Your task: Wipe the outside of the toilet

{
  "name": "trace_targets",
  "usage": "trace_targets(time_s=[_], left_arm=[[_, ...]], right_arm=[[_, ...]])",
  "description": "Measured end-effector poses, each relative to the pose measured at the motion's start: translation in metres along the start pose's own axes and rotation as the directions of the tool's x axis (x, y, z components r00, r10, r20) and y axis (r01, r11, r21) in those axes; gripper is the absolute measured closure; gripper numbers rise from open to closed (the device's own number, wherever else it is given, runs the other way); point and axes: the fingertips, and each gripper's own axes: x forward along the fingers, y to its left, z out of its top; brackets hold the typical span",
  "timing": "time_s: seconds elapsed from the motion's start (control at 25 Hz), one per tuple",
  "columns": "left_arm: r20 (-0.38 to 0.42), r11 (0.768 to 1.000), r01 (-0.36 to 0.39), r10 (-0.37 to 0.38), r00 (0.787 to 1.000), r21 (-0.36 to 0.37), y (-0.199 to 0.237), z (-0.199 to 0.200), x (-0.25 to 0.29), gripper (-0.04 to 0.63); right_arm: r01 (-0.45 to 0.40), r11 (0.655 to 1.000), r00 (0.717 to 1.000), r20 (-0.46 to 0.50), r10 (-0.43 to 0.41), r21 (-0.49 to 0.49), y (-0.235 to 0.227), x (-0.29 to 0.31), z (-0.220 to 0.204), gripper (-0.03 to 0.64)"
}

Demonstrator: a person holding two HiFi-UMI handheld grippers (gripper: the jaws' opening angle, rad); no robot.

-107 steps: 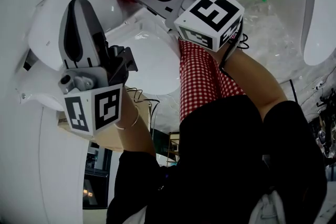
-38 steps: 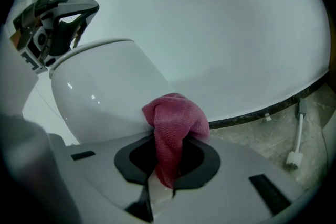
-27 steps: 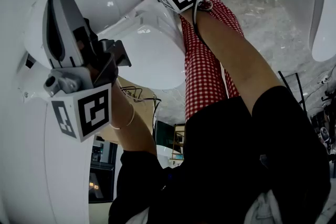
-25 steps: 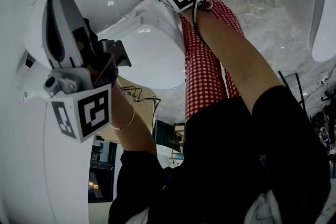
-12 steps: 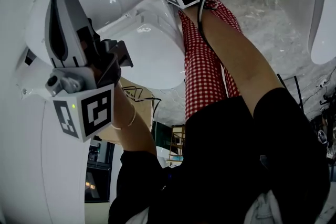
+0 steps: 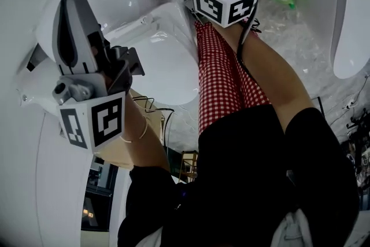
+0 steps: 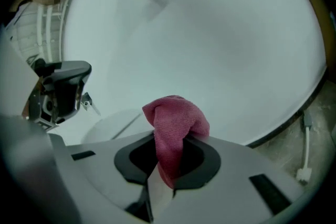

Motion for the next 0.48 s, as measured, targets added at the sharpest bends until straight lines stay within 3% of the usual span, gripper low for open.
trace_targets(time_s=[0.2,0.48], left_arm=[[0.041,1.0,-0.01,0.008,0.999,0.03,-0.009,0.023,-0.012,0.589],[0.101,0.994,-0.039,0.028,0.994,0.104,-0.034,0.066,-0.042,0.589]], right_arm=[[-0.109,0.993,0.984,0.135,0.115,-0.051,0.045,-0.021,0.071,0.544],[-0.259,0.954,0.918,0.269,0.292,-0.15,0.125,-0.063,0.168,0.543]])
